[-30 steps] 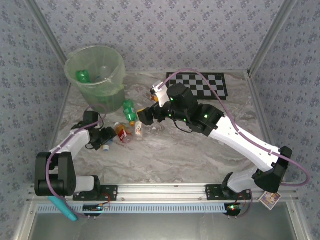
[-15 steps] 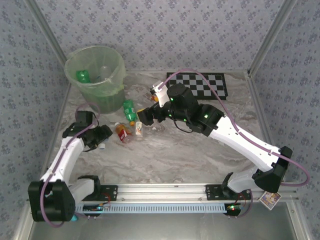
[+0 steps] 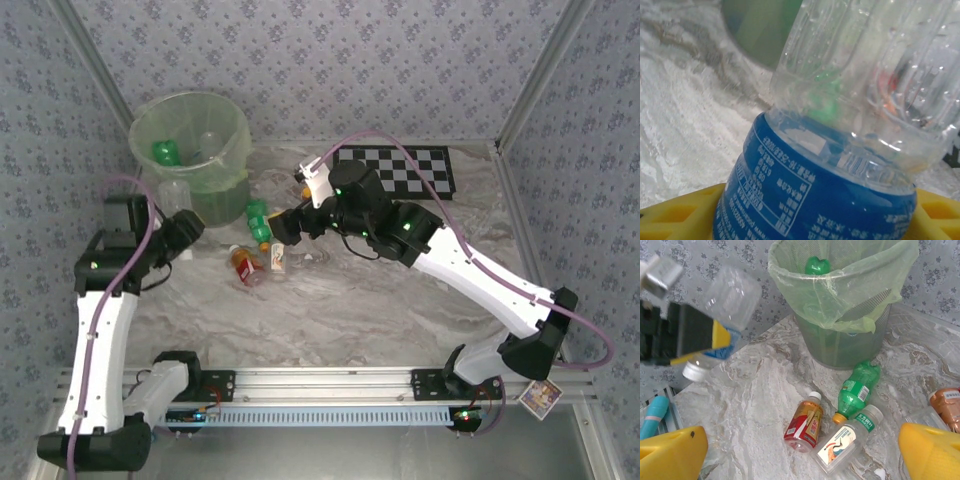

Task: Put the plastic bottles in the bin

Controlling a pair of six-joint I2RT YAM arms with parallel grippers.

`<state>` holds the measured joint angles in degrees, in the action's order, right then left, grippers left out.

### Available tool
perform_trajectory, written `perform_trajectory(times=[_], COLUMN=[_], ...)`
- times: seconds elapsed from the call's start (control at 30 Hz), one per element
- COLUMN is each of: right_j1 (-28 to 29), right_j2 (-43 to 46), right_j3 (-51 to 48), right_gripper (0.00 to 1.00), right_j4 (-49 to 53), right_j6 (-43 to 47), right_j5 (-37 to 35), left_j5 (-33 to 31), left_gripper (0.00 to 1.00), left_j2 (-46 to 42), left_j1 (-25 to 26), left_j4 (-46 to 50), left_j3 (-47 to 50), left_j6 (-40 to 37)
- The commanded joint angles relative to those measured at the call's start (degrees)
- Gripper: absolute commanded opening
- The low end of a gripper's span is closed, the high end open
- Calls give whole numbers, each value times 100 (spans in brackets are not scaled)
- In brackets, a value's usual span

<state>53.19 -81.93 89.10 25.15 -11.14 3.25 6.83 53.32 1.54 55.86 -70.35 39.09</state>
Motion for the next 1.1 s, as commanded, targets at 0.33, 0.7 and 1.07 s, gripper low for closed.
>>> perform_trajectory(times=[0.33,0.7,1.07], right_j1=[34,28,-16], right_j2=[68,284,342], right_j3=[634,574,459], right_gripper=[100,100,100], right_j4=[83,183,287], right_j6=[102,208,200], right_j5=[103,-142,-259], left_j5=[27,47,-6], left_gripper=[68,69,69], left_j2=[2118,3601,5252], left_j1=[-95,-626,-771], left_j4=[70,20,682], left_j3=[-2945,-4657,-6514], left_j6=[-147,38,-363])
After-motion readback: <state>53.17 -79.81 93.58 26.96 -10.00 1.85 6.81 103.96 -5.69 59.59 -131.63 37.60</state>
